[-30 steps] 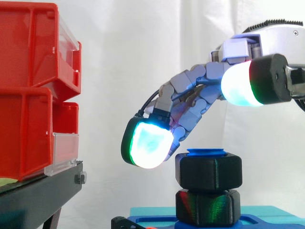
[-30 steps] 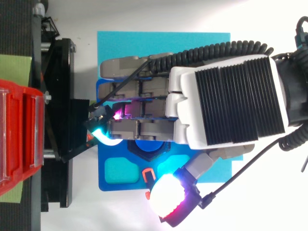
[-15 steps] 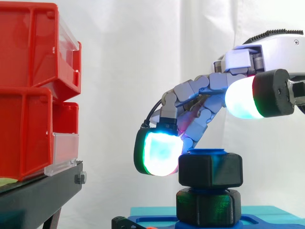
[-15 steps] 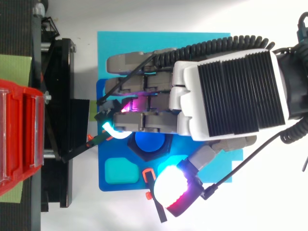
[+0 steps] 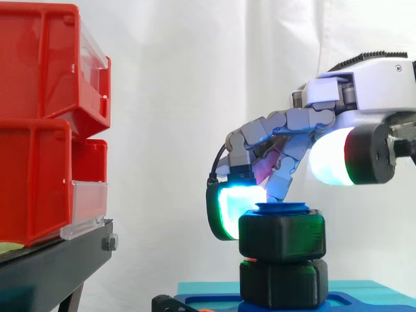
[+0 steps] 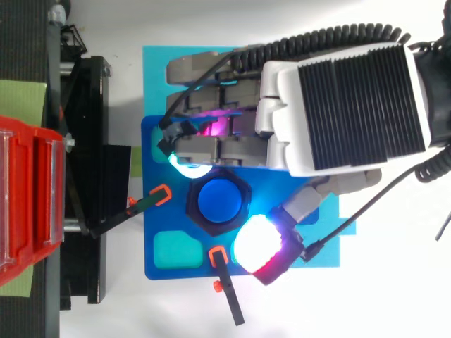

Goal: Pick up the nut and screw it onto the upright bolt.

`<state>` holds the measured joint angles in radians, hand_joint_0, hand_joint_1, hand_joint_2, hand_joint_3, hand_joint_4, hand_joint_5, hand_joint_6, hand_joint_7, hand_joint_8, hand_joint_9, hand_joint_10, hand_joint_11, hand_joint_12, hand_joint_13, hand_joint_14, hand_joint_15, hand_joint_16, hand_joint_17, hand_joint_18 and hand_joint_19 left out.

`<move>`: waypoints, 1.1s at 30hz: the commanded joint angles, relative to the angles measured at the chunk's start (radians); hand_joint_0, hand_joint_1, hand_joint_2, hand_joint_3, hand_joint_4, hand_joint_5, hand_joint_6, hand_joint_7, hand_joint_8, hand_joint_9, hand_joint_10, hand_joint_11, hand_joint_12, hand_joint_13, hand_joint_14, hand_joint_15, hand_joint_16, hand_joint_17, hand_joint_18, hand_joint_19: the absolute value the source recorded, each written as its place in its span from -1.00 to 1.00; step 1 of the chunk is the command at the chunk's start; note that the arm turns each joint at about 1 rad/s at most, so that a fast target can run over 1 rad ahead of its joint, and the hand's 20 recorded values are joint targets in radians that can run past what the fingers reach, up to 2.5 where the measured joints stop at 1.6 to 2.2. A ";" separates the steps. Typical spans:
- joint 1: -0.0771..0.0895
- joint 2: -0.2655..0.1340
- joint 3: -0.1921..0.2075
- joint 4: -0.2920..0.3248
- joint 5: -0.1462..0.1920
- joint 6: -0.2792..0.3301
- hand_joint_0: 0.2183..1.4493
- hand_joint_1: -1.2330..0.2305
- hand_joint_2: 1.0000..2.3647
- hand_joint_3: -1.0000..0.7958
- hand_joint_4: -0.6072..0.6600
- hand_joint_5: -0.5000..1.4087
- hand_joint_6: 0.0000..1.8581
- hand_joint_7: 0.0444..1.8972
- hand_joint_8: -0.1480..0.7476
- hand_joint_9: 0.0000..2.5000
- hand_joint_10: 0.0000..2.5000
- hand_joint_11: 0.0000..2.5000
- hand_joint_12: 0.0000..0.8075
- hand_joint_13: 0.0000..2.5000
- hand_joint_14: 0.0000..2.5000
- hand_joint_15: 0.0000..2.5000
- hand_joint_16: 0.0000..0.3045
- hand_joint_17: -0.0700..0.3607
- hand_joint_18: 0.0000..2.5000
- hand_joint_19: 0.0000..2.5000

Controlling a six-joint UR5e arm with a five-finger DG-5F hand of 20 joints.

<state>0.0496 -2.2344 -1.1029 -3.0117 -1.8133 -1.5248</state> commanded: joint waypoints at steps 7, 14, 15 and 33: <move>-0.031 -0.001 0.000 -0.013 -0.035 -0.012 -0.48 0.34 -1.00 -0.44 0.11 -0.44 -0.24 0.10 -0.07 0.02 -1.00 -1.00 -0.55 -0.28 -1.00 -1.00 -0.90 -0.52 -0.50 -0.98; -0.040 0.001 0.023 -0.018 -0.052 -0.011 -0.53 0.48 -1.00 -0.44 0.24 -0.44 -0.46 0.46 -0.03 -0.05 -1.00 -1.00 -0.44 -0.35 -1.00 -1.00 -0.87 -0.46 -0.57 -1.00; -0.040 0.001 0.032 -0.023 -0.055 -0.012 -0.54 0.53 -1.00 -0.44 0.23 -0.47 -0.46 0.38 -0.04 -0.08 -1.00 -1.00 -0.41 -0.38 -1.00 -1.00 -0.85 -0.44 -0.61 -1.00; -0.008 -0.001 0.077 -0.070 -0.040 -0.011 -0.61 0.74 -1.00 -0.44 0.30 -0.60 -0.46 -0.37 -0.16 -0.47 -1.00 -1.00 -0.23 -0.75 -1.00 -1.00 -0.76 -0.30 -1.00 -1.00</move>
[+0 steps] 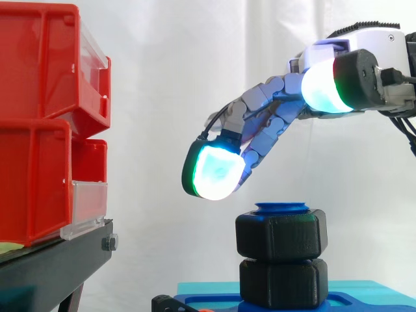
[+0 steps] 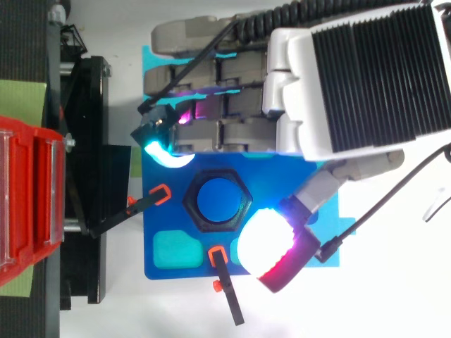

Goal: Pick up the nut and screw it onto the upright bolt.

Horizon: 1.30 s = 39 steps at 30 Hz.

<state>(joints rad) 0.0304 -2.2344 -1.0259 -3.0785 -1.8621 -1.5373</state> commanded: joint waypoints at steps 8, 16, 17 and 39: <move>0.020 0.001 -0.026 0.001 0.012 0.011 -0.62 0.79 -1.00 -0.44 0.27 -0.60 -0.46 -0.36 -0.18 -0.65 -1.00 -1.00 -0.17 -0.88 -1.00 -1.00 -0.74 -0.26 -1.00 -1.00; 0.020 -0.001 -0.033 -0.003 0.014 0.016 -0.62 0.81 -1.00 -0.44 0.25 -0.59 -0.46 -0.33 -0.20 -0.73 -1.00 -1.00 -0.16 -0.92 -1.00 -1.00 -0.73 -0.25 -1.00 -1.00; 0.020 -0.001 -0.033 -0.003 0.014 0.016 -0.62 0.81 -1.00 -0.44 0.25 -0.59 -0.46 -0.31 -0.20 -0.73 -1.00 -1.00 -0.16 -0.92 -1.00 -1.00 -0.73 -0.25 -1.00 -1.00; 0.005 -0.001 -0.034 -0.006 0.011 0.014 -0.51 0.63 -1.00 -0.44 0.21 -0.42 -0.42 0.40 -0.08 -0.27 -1.00 -1.00 -0.38 -0.56 -1.00 -1.00 -0.85 -0.44 -0.86 -1.00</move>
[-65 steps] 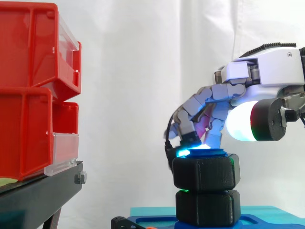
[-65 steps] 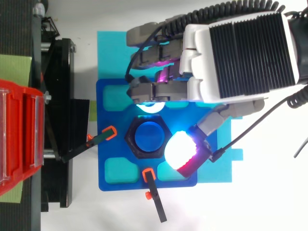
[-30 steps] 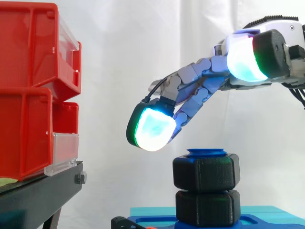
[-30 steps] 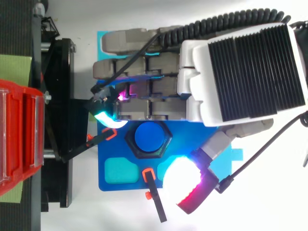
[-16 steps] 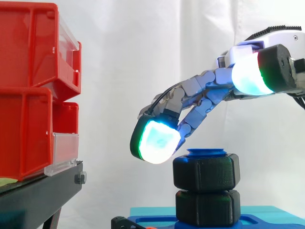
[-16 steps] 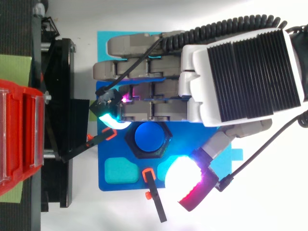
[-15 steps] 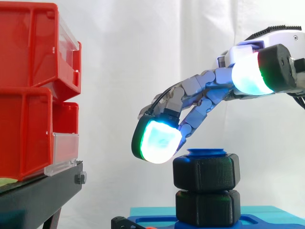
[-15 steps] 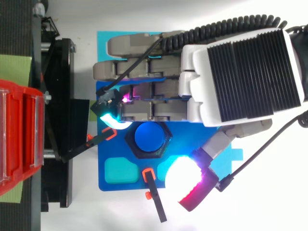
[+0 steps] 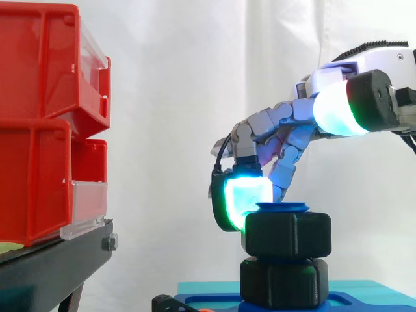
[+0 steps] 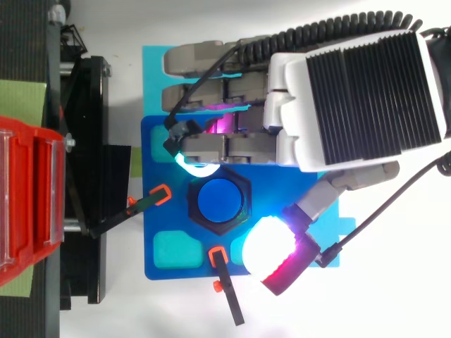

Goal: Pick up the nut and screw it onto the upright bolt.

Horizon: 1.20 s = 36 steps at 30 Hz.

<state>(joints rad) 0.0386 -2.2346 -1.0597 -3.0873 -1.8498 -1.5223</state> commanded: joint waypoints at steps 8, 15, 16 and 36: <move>-0.011 0.000 0.000 0.004 -0.003 -0.002 -0.51 0.58 -1.00 -0.44 0.17 -0.39 -0.36 0.32 -0.11 0.05 -1.00 -1.00 -0.55 -0.35 -1.00 -1.00 -0.91 -0.53 -0.62 -1.00; -0.017 0.001 0.000 0.004 -0.006 -0.002 -0.51 0.57 -1.00 -0.44 0.18 -0.39 -0.43 0.43 -0.10 0.12 -1.00 -1.00 -0.55 -0.32 -1.00 -1.00 -0.92 -0.55 -0.56 -1.00; -0.019 0.001 0.000 0.004 -0.009 -0.002 -0.51 0.58 -1.00 -0.44 0.20 -0.40 -0.46 0.47 -0.08 0.10 -1.00 -1.00 -0.52 -0.33 -1.00 -1.00 -0.90 -0.52 -0.62 -1.00; -0.002 0.000 0.064 -0.008 -0.019 -0.013 -0.57 0.68 -1.00 -0.44 0.31 -0.58 -0.46 -0.31 -0.13 -0.35 -1.00 -1.00 -0.27 -0.59 -1.00 -1.00 -0.80 -0.35 -0.85 -1.00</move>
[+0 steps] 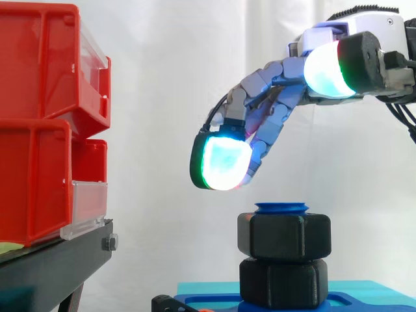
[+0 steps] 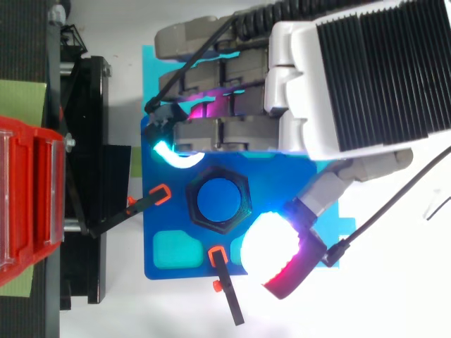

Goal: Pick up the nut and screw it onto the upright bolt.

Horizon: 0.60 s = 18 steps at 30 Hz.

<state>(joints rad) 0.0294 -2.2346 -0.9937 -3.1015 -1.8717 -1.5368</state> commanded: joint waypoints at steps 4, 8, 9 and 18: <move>0.026 0.000 -0.033 0.030 0.020 0.006 -0.58 0.71 -1.00 -0.44 0.29 -0.59 -0.46 -0.34 -0.13 -0.41 -1.00 -1.00 -0.25 -0.64 -1.00 -1.00 -0.78 -0.33 -0.90 -1.00; 0.037 0.000 -0.054 0.066 0.023 0.023 -0.59 0.72 -1.00 -0.44 0.29 -0.60 -0.46 -0.34 -0.14 -0.43 -1.00 -1.00 -0.24 -0.65 -1.00 -1.00 -0.78 -0.32 -0.92 -1.00; 0.037 0.000 -0.056 0.069 0.023 0.024 -0.59 0.73 -1.00 -0.44 0.30 -0.60 -0.46 -0.34 -0.14 -0.43 -1.00 -1.00 -0.23 -0.66 -1.00 -1.00 -0.77 -0.32 -0.92 -1.00; 0.044 0.000 -0.083 0.109 0.023 0.024 -0.59 0.74 -1.00 -0.44 0.29 -0.60 -0.46 -0.33 -0.13 -0.45 -1.00 -1.00 -0.22 -0.67 -1.00 -1.00 -0.77 -0.31 -0.94 -1.00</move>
<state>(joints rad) 0.0727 -2.2350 -1.0710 -3.0011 -1.8484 -1.5137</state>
